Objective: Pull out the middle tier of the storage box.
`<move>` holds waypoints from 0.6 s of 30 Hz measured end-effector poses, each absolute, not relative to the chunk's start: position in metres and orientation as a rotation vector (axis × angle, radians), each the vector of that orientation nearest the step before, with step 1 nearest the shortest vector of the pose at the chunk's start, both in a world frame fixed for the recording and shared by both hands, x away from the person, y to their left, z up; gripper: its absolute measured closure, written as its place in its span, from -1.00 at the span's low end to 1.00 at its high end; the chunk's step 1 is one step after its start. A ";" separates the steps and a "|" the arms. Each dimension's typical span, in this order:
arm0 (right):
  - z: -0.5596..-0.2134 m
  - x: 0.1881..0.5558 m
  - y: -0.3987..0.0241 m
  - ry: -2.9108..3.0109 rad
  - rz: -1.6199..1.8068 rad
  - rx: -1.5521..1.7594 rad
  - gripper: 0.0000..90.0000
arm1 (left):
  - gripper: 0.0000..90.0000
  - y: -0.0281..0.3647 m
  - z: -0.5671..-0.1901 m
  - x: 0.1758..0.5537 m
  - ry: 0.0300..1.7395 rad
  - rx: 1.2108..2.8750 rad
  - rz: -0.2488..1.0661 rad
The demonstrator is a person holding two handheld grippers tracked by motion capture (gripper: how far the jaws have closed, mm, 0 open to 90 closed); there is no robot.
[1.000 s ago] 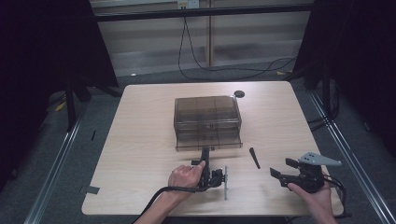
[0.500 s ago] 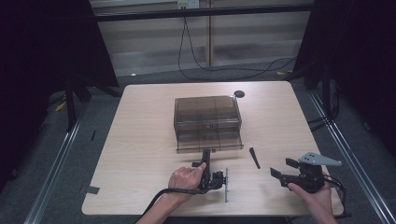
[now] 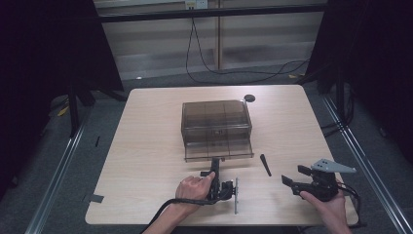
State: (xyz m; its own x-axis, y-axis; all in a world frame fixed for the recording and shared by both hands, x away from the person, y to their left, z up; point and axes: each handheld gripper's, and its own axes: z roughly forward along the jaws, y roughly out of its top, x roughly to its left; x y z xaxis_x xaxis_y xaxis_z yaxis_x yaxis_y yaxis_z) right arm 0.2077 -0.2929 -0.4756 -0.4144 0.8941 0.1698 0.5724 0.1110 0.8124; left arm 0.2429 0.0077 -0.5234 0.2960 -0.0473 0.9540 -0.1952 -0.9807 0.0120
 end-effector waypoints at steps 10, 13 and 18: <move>-0.475 0.207 -0.293 2.029 1.218 1.433 -0.51 | 0.77 0.009 -0.524 0.241 -0.243 2.435 1.781; -0.475 0.207 -0.293 2.026 1.214 1.434 -0.51 | 0.77 0.009 -0.523 0.241 -0.249 2.423 1.788; -0.475 0.207 -0.293 2.027 1.215 1.433 -0.51 | 0.77 0.009 -0.523 0.241 -0.237 2.427 1.771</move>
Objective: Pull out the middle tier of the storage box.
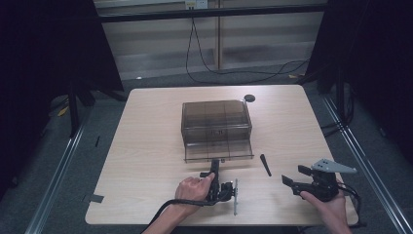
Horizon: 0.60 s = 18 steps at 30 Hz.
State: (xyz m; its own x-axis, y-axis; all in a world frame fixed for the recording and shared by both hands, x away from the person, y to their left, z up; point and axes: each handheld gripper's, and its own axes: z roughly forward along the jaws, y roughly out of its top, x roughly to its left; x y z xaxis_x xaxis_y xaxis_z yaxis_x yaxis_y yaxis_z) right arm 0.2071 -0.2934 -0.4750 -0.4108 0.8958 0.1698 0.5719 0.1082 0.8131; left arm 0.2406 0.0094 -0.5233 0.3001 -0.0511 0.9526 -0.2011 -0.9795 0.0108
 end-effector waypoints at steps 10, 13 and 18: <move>-0.475 0.207 -0.293 2.028 1.218 1.434 -0.51 | 0.65 0.011 -0.520 0.239 -0.213 2.432 1.726; -0.475 0.207 -0.293 2.026 1.223 1.433 -0.51 | 0.65 0.011 -0.519 0.239 -0.200 2.430 1.707; -0.475 0.207 -0.293 2.025 1.223 1.433 -0.51 | 0.60 0.014 -0.512 0.238 -0.143 2.401 1.636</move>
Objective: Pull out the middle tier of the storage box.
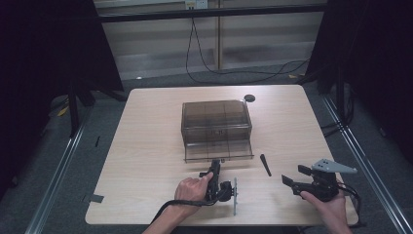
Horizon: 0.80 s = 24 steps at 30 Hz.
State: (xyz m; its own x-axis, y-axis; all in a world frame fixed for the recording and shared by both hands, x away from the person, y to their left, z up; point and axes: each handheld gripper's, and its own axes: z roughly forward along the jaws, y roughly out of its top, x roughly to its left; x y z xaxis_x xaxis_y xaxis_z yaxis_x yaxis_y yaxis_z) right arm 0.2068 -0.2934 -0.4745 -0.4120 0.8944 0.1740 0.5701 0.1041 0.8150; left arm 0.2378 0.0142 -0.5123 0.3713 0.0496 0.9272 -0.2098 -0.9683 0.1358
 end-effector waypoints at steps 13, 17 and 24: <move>-0.475 0.207 -0.294 2.024 1.225 1.438 -0.52 | 0.54 0.027 -0.490 0.240 0.104 2.303 1.380; -0.475 0.208 -0.294 2.023 1.222 1.440 -0.52 | 0.53 0.033 -0.483 0.241 0.167 2.244 1.295; -0.475 0.207 -0.294 2.013 1.226 1.450 -0.52 | 0.47 0.053 -0.467 0.254 0.375 2.126 0.977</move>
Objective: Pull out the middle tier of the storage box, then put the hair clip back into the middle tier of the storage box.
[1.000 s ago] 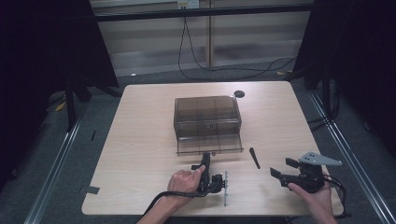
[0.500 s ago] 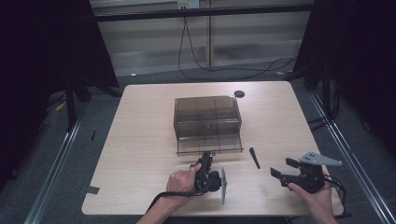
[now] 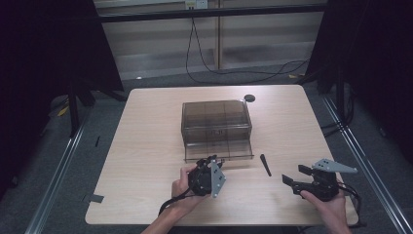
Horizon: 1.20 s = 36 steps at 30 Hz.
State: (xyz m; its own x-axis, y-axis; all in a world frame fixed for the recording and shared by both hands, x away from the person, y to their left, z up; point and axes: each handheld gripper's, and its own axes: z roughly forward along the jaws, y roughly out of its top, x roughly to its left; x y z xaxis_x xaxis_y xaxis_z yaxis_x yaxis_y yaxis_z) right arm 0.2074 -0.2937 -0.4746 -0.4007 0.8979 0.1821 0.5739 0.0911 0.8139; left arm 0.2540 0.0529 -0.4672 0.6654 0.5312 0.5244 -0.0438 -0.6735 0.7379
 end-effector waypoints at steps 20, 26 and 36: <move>-0.476 0.210 -0.295 2.038 1.214 1.458 -0.55 | -0.54 0.094 -0.453 0.271 0.624 1.951 0.513; -0.477 0.212 -0.295 2.057 1.222 1.459 -0.56 | -0.69 0.105 -0.452 0.266 0.594 1.963 0.462; -0.476 0.213 -0.293 2.098 1.244 1.446 -0.53 | -0.77 0.130 -0.451 0.258 0.641 1.959 0.493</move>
State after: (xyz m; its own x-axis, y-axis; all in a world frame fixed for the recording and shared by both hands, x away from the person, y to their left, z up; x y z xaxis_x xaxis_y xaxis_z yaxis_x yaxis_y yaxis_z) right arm 0.2128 -0.2929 -0.4760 -0.4459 0.8691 0.2142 0.6048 0.1161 0.7879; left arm 0.2580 0.1298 -0.4514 0.7785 0.6238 0.0688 0.2271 -0.3823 0.8957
